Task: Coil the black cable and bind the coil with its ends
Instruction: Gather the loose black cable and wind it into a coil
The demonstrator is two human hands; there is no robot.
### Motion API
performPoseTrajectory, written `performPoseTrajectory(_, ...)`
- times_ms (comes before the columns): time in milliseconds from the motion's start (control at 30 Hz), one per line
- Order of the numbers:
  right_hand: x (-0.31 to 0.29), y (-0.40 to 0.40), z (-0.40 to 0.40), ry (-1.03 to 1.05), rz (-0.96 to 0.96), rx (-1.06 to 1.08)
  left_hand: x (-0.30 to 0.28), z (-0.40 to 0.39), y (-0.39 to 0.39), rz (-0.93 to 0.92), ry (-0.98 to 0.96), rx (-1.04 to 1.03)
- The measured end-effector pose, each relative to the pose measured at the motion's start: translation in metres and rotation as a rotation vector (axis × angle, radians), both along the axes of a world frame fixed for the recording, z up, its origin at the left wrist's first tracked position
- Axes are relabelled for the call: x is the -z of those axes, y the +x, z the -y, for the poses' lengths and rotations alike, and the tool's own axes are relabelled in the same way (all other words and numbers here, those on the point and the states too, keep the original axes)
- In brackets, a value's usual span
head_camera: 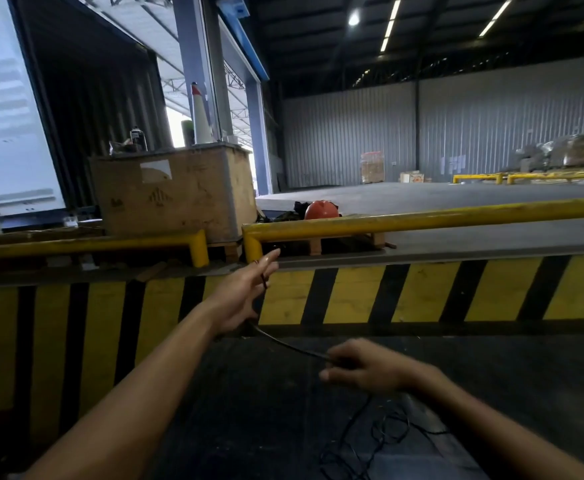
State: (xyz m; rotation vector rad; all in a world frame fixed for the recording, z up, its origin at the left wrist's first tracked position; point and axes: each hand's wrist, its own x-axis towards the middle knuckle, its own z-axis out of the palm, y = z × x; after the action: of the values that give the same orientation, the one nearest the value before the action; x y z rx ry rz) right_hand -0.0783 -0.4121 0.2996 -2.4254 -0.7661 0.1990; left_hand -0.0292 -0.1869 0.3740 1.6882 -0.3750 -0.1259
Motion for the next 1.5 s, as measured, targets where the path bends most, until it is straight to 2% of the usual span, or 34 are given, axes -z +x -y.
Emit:
performPoseTrajectory(67,-0.024,0.006,0.027,0.063,0.083,0.036,0.007,-0.009,0.004,0.008,0.329,-0.006)
performPoseTrajectory(133,-0.046,0.013,0.044,0.121,0.208,0.077,0.014,-0.008,0.001,0.015,0.67,0.074)
performPoseTrajectory(200,-0.06,0.021,0.051,0.151,0.35,0.164,0.018,0.001,-0.009,-0.032,0.803,0.242)
performPoseTrajectory(267,-0.064,0.031,0.049,0.224,0.507,0.272,0.02,0.012,-0.017,-0.167,0.691,0.449)
performPoseTrajectory(367,-0.052,0.038,0.039,0.394,0.579,0.416,0.017,0.027,-0.026,-0.354,0.3,0.67)
performPoseTrajectory(400,-0.043,0.037,0.033,0.448,0.515,0.426,0.014,0.031,-0.029,-0.372,0.175,0.738)
performPoseTrajectory(467,-0.015,0.03,0.011,0.566,0.228,0.322,0.006,0.041,-0.032,-0.338,-0.058,0.814)
performPoseTrajectory(500,0.002,0.024,-0.003,0.549,0.092,0.247,0.002,0.046,-0.031,-0.299,-0.149,0.788)
performPoseTrajectory(533,0.02,0.018,-0.016,0.423,0.045,0.195,-0.003,0.049,-0.029,-0.255,-0.219,0.719)
performPoseTrajectory(633,0.054,0.005,-0.038,0.114,0.017,0.08,-0.004,0.05,-0.016,-0.083,-0.23,0.41)
performPoseTrajectory(733,0.042,0.002,-0.024,-0.024,0.048,0.029,0.009,0.038,-0.004,0.12,0.046,0.173)
performPoseTrajectory(833,0.002,0.007,0.006,-0.075,0.13,0.047,0.028,0.021,0.006,0.267,0.545,0.091)
performPoseTrajectory(900,-0.024,0.013,0.027,-0.06,0.206,0.1,0.039,0.014,0.007,0.16,0.789,0.18)
performPoseTrajectory(967,-0.045,0.017,0.041,-0.037,0.295,0.156,0.043,0.012,-0.001,0.042,0.904,0.308)
performPoseTrajectory(1033,-0.057,0.021,0.05,0.015,0.39,0.228,0.041,0.017,-0.014,-0.097,0.801,0.464)
performPoseTrajectory(1100,-0.058,0.028,0.054,0.109,0.472,0.317,0.037,0.023,-0.025,-0.279,0.509,0.596)
performPoseTrajectory(1167,-0.049,0.034,0.051,0.208,0.492,0.405,0.031,0.029,-0.03,-0.354,0.21,0.671)
performPoseTrajectory(1233,-0.029,0.035,0.037,0.312,0.366,0.402,0.023,0.038,-0.029,-0.337,-0.043,0.734)
performPoseTrajectory(1300,0.003,0.029,0.012,0.28,0.224,0.257,0.012,0.05,-0.028,-0.287,-0.254,0.735)
performPoseTrajectory(1400,0.046,0.007,-0.034,0.064,0.116,0.099,-0.001,0.062,-0.02,-0.149,-0.347,0.529)
performPoseTrajectory(1500,0.048,-0.003,-0.04,-0.17,0.042,0.009,-0.003,0.051,-0.01,0.036,-0.181,0.292)
